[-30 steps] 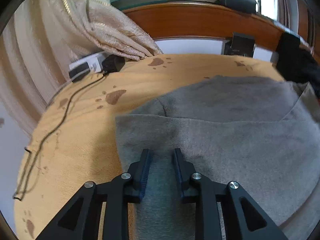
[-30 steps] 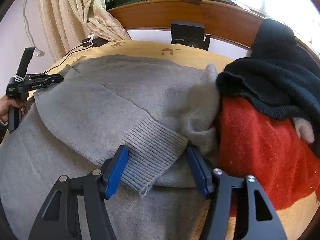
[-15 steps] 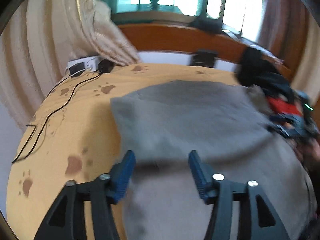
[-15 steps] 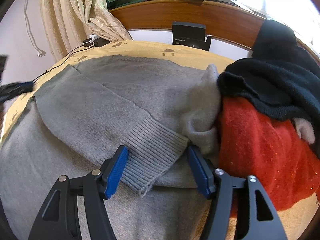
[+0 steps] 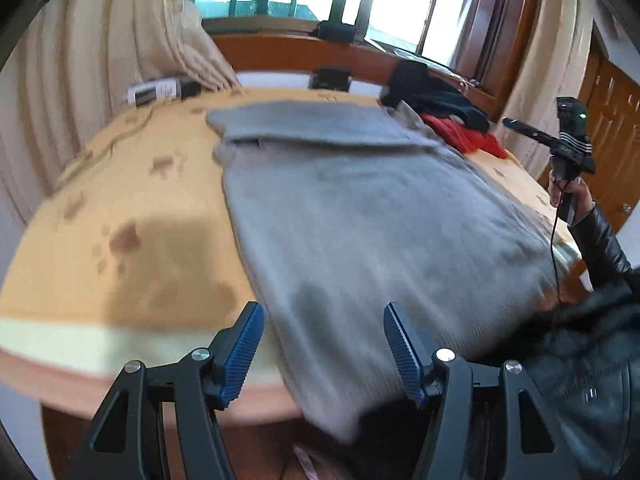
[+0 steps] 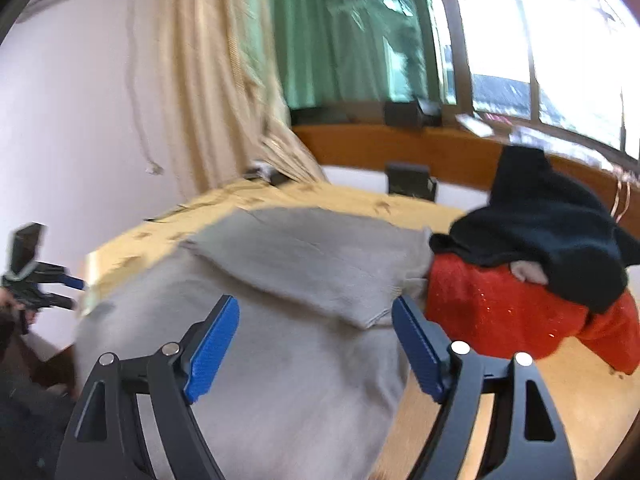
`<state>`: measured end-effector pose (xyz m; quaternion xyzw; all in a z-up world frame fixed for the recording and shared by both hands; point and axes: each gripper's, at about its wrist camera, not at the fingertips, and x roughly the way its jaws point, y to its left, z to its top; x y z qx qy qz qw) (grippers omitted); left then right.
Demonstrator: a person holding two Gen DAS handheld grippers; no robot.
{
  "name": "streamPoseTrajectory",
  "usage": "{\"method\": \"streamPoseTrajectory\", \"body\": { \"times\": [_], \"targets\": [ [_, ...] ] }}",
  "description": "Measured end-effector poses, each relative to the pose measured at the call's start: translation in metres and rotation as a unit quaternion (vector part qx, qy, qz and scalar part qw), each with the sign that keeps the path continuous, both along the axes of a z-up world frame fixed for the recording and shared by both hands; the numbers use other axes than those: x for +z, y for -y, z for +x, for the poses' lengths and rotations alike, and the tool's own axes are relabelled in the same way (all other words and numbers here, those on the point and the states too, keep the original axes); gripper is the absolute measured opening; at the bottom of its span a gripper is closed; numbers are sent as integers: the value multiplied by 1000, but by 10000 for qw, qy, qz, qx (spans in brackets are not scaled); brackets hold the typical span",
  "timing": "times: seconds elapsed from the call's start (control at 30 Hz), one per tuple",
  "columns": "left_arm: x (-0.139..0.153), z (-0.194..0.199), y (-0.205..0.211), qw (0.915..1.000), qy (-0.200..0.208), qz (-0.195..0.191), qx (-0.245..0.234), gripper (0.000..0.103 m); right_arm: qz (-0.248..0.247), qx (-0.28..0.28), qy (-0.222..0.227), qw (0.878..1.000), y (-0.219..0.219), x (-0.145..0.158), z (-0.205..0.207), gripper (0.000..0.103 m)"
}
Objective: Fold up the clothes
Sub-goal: 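Grasp the grey sweater's hem with both grippers and lift it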
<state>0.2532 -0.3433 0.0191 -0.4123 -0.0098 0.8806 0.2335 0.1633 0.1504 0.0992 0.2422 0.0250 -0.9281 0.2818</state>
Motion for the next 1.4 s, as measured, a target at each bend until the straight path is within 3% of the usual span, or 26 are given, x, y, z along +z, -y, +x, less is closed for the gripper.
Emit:
{"method": "streamPoseTrajectory", "body": {
  "times": [0.13,0.23,0.43,0.67,0.87,0.93,1.0,1.13,1.4],
  "targets": [
    [-17,32,10,9989,224,331,-230,64,164,150,-72,9997,-1,5,49,82],
    [-27,45,23,9948,330,941,-219,64,324,202,20,9993,3,-2,68,82],
    [-56,58,45,9737,648,2186,-1,64,275,288,277,9988,14,-22,75,82],
    [-106,33,42,9547,1174,2710,363,64,278,345,349,9984,22,-27,80,82],
    [-120,18,38,9423,1235,3082,435,64,211,238,455,9985,15,-34,83,82],
    [-122,19,36,9428,1226,3069,433,55,166,176,491,9985,12,-36,82,82],
    [-120,24,36,9449,1209,3015,403,10,114,116,517,9985,9,-38,81,82],
    [-102,40,36,9480,989,3016,243,9,85,52,520,9986,2,-40,80,82],
    [-30,46,16,9564,202,2892,-349,9,-12,107,848,9963,-30,-47,101,82]
  ]
}}
